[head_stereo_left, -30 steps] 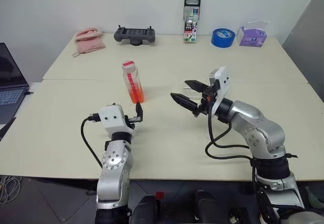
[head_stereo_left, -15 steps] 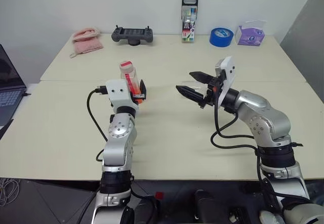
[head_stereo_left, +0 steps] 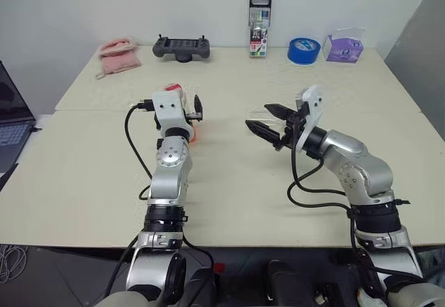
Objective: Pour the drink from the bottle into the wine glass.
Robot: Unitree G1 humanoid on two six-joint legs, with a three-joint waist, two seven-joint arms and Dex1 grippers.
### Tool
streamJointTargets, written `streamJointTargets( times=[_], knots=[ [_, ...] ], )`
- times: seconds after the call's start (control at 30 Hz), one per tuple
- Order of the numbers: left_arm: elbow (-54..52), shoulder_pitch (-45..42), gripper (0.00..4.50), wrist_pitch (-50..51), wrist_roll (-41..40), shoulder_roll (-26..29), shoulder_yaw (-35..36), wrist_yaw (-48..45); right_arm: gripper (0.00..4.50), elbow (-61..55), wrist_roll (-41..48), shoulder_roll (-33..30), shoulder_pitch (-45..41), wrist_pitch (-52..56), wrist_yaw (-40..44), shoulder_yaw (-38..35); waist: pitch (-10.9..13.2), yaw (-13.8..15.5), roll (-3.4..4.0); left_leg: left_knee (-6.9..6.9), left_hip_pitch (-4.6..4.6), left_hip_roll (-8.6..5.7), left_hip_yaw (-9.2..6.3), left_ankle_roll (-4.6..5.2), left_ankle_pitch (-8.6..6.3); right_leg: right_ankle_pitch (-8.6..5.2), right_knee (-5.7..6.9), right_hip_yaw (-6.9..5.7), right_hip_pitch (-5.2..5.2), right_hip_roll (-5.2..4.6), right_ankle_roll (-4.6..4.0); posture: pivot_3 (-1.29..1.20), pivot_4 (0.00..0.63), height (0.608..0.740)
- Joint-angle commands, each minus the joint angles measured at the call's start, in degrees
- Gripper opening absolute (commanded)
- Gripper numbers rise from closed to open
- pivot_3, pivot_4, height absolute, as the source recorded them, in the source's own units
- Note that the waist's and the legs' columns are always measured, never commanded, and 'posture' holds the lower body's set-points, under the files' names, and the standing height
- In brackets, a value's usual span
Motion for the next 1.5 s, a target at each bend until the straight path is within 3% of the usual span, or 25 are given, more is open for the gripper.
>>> streamJointTargets(
  times=[0.03,0.33,0.43,0.57,0.67,0.9,1.03,1.1,1.5],
  knots=[
    [0.0,-2.0,4.46,-2.4,0.4,0.2,0.0,0.2,4.5,-2.5,0.4,0.2,0.3,-0.9,-0.5,-1.3,0.0,0.0,0.0,0.0,0.0,0.0,-0.01,0.0,0.0,0.0,0.0,0.0,0.0,0.0,0.0,0.0,0.15,0.74],
    [4.5,-4.0,4.46,-5.1,-0.4,2.0,0.7,-1.4,4.5,-2.8,0.5,0.4,0.6,-0.9,-1.5,-1.4,0.0,0.0,0.0,0.0,0.0,-0.01,0.0,0.0,0.0,0.01,0.0,-0.01,0.01,0.0,0.02,0.0,0.15,0.74],
    [5.7,-4.4,3.9,-5.7,-0.6,2.2,0.8,-1.6,4.5,-2.8,0.4,0.4,0.5,-0.9,-1.5,-1.3,0.0,0.0,0.0,0.0,0.0,-0.01,-0.02,0.0,0.0,0.01,0.0,-0.01,0.01,0.0,0.02,0.0,0.15,0.74],
    [6.8,-4.2,2.54,-6.7,-1.0,2.5,1.5,-1.3,4.5,-3.5,0.2,-0.2,0.3,-0.6,-1.6,-1.3,0.0,0.0,0.0,0.0,0.0,-0.01,-0.02,0.0,0.0,0.01,0.0,-0.01,0.0,0.0,0.02,0.0,0.15,0.74],
    [6.7,-3.3,1.83,-8.0,-1.5,3.4,2.0,-2.7,4.5,-5.2,-0.5,-1.7,-0.2,0.7,-2.0,-0.9,0.0,0.0,0.0,0.0,0.0,-0.01,-0.03,0.0,0.0,0.02,0.0,-0.01,0.0,0.0,0.03,0.0,0.15,0.74],
    [-1.4,-1.0,1.82,-4.5,-9.8,9.4,0.4,-20.9,4.5,-13.0,3.9,-8.1,-5.8,14.1,-3.5,-2.3,0.0,-0.1,0.0,-0.01,-0.1,0.0,-0.06,0.0,0.0,0.02,0.02,-0.01,-0.11,0.0,0.02,0.0,0.15,0.74],
    [-16.1,4.4,1.82,4.8,-19.4,16.4,-4.6,-38.7,4.5,-19.1,14.4,-11.1,-9.4,22.5,1.4,-4.1,0.0,-0.3,0.02,-0.05,-0.15,0.02,-0.12,0.0,0.0,0.02,-0.04,-0.04,-0.11,-0.01,0.02,0.0,0.15,0.74],
    [-21.5,6.3,1.82,8.8,-22.5,18.8,-6.5,-43.2,4.5,-20.2,16.8,-12.2,-10.8,25.6,1.7,-3.6,0.0,-0.3,0.02,-0.07,-0.16,0.08,-0.22,0.04,-0.03,0.01,-0.09,-0.05,-0.11,-0.05,0.02,0.0,0.15,0.74],
    [-31.2,8.0,1.82,15.7,-26.2,17.2,-11.5,-45.7,4.5,-18.2,16.0,-8.5,-14.6,30.3,-5.5,-1.3,0.0,-0.2,0.02,0.0,-0.1,0.03,-0.16,0.11,-0.03,0.01,-0.05,-0.04,-0.03,-0.08,0.03,0.0,0.15,0.74]
  ],
)
